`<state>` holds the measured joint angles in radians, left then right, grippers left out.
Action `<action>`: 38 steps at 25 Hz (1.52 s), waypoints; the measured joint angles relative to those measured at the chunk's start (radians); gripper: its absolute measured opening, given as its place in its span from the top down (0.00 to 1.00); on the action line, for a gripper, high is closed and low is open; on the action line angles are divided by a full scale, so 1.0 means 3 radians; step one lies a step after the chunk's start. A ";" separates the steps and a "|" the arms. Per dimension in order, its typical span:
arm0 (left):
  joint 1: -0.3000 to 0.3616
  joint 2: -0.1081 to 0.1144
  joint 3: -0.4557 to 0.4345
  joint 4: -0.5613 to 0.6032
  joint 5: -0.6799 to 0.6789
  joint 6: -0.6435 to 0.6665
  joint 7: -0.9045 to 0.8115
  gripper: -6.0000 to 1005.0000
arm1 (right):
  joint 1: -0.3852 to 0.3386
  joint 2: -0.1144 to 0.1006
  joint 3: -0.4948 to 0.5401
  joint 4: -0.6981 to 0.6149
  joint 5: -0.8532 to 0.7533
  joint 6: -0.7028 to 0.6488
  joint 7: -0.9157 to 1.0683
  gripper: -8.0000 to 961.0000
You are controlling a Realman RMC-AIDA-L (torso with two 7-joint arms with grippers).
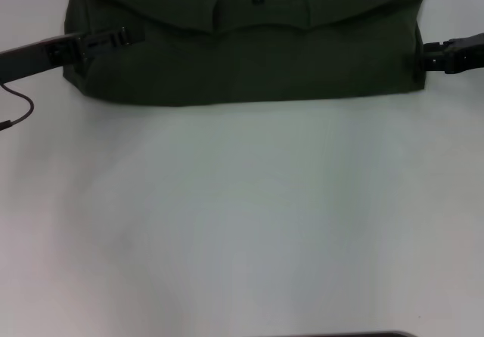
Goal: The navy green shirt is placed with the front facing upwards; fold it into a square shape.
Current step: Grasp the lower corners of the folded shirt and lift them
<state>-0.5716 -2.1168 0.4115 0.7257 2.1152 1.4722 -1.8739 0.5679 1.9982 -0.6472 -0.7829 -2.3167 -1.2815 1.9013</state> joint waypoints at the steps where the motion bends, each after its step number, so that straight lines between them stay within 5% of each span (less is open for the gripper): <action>1: -0.0001 0.0000 0.0001 0.0000 0.0000 -0.0002 0.0004 0.10 | -0.0003 0.0001 0.0000 0.0026 0.0016 -0.0007 0.0000 0.41; 8: -0.0007 0.0008 0.0001 0.0004 -0.0005 -0.0006 0.0013 0.10 | -0.0004 0.0075 0.0002 0.0116 0.0037 0.0096 -0.0002 0.42; 34: -0.0027 0.0024 -0.0006 0.0015 -0.0005 -0.0025 0.0055 0.10 | 0.0000 0.0119 0.0112 0.0374 0.0048 0.0434 -0.0029 0.46; 38: -0.0034 0.0025 -0.0007 0.0015 -0.0005 -0.0041 0.0055 0.10 | 0.0027 0.0122 0.0141 0.0440 0.0067 0.0506 0.0015 0.60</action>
<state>-0.5819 -2.1093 0.4095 0.7304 2.1138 1.4598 -1.8575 0.5761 2.0349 -0.6048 -0.6508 -2.2967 -1.1296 1.9059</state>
